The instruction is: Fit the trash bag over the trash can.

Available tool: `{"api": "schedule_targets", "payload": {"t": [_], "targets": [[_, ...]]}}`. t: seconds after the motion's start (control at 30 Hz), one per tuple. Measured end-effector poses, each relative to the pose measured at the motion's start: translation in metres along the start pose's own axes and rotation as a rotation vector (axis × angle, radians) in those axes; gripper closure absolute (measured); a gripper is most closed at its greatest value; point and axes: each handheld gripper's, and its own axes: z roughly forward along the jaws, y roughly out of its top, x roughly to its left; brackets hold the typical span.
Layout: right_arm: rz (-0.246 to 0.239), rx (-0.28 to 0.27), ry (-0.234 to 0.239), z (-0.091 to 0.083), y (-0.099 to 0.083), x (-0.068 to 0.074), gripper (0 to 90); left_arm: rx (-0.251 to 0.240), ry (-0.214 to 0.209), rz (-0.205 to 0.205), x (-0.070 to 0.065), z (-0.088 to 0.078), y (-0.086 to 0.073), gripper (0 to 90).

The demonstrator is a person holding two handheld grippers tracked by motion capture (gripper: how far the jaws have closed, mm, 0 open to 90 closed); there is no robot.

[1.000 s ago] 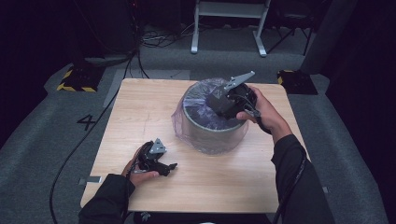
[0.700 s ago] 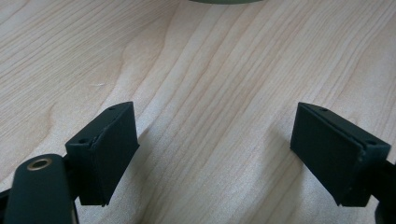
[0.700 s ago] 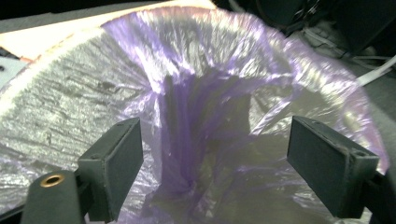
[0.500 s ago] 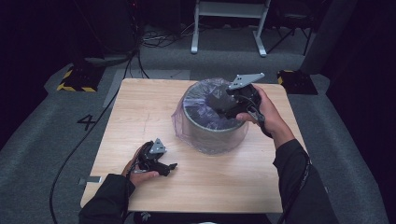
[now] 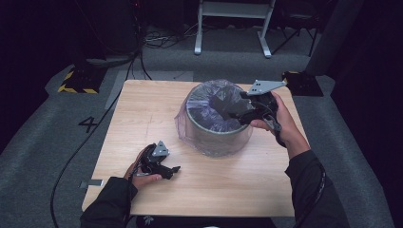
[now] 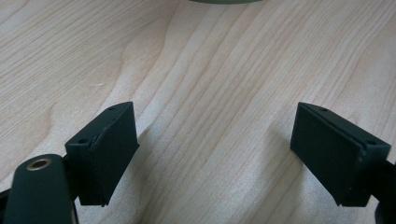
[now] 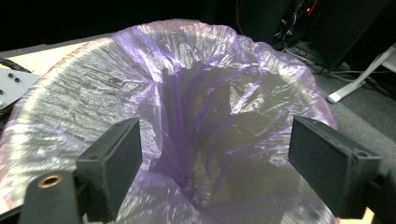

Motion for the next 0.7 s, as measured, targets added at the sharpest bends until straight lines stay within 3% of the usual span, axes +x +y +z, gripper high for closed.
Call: {"api": "schedule_targets", "payload": {"t": [0.33,0.7], "targets": [[0.034,-0.062,-0.032,-0.026,-0.020,0.002,16.4,0.001,0.000,-0.001,0.000,0.000,0.000,14.4],[0.011,-0.078,-0.045,-0.051,-0.045,0.010,16.3,0.000,-0.001,0.000,0.000,0.000,0.000,14.3]]}}
